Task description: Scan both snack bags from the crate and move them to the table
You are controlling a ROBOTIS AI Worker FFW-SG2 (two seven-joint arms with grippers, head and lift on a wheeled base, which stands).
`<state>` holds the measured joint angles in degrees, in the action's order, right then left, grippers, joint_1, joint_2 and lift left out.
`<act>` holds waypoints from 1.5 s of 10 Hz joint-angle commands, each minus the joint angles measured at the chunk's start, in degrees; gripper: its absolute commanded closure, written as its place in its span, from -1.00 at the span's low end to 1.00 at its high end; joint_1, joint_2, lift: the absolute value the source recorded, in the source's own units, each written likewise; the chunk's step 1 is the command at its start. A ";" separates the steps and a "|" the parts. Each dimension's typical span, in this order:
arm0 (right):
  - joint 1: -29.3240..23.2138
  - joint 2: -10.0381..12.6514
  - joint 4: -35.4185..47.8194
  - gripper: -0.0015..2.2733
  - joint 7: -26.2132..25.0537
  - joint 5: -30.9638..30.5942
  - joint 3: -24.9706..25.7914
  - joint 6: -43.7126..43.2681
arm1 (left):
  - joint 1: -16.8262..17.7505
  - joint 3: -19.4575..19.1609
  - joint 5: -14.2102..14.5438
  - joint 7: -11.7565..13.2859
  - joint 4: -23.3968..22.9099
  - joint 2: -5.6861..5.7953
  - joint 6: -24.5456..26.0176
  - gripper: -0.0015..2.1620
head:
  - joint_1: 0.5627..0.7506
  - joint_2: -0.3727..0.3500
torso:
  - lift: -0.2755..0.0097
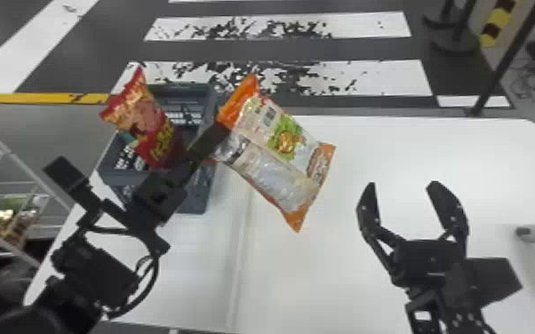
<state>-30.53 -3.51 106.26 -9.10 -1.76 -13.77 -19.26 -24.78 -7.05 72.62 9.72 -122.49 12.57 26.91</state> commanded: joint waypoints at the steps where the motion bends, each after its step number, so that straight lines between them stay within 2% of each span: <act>1: -0.05 0.00 0.00 -0.89 -0.04 -0.09 0.06 -1.00 | 0.87 2.22 -0.63 0.21 3.48 0.00 2.58 0.98 | 0.41 0.15 | 0.32; 2: -0.05 0.00 0.00 -0.89 -0.04 -0.09 0.15 -1.00 | 1.93 3.89 -1.60 0.65 6.47 0.09 5.74 0.98 | 0.41 0.12 | 0.32; 3: -0.05 0.00 0.00 -0.89 -0.13 -0.09 0.06 -1.52 | 2.89 5.82 -4.06 1.09 9.20 0.00 5.74 0.98 | 0.41 0.05 | 0.32; 4: -0.05 0.00 0.00 -0.89 -0.22 -0.09 -0.03 -1.87 | 4.39 6.96 -3.71 2.50 13.06 0.00 6.45 0.98 | 0.41 -0.02 | 0.32; 6: -0.32 0.09 0.35 -0.89 -0.22 -0.09 -0.12 -2.75 | 6.76 8.81 -0.90 4.61 20.18 -0.70 8.56 0.98 | 0.41 -0.11 | 0.32; 7: -0.40 0.09 0.44 -0.89 -0.22 -0.09 -0.12 -2.75 | 8.43 10.22 -0.02 5.05 23.87 -0.79 9.43 0.98 | 0.41 -0.13 | 0.32; 8: -0.40 0.09 0.44 -0.89 -0.22 -0.09 -0.20 -3.28 | 9.49 11.09 -0.37 5.22 25.54 -0.79 9.79 0.88 | 0.41 -0.17 | 0.32; 9: -0.40 0.09 0.44 -0.89 -0.22 -0.09 -0.29 -3.46 | 10.10 11.45 -0.81 4.52 26.34 -0.79 9.96 0.06 | 0.41 -0.21 | 0.32; 10: -0.49 0.09 0.44 -0.89 -0.22 -0.09 -0.20 -3.46 | 10.28 11.45 -1.60 3.99 26.34 -0.79 10.66 -1.00 | 0.41 -0.23 | 0.32; 12: -0.58 0.00 0.44 -0.89 -0.22 -0.09 -0.20 -3.46 | 10.80 11.62 -5.03 3.03 25.90 -0.70 11.37 -0.97 | 0.41 -0.23 | 0.32; 13: -0.58 0.00 0.44 -0.89 -0.22 -0.09 -0.12 -3.46 | 10.80 11.80 -7.84 2.68 24.84 -0.70 14.00 -0.96 | 0.41 -0.23 | 0.32; 14: -0.67 0.00 0.44 -0.89 -0.22 -0.09 -0.12 -3.98 | 10.54 12.50 -13.11 1.18 20.18 -0.70 14.71 -0.96 | 0.41 -0.24 | 0.32; 15: -0.76 0.00 0.44 -0.89 -0.22 -0.09 -0.03 -4.33 | 9.92 13.99 -21.20 -0.75 14.82 -0.70 14.53 -0.96 | 0.41 -0.26 | 0.32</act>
<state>-31.24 -3.52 106.70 -9.32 -1.85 -13.86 -23.46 -14.55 6.28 55.49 8.90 -104.89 11.87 41.40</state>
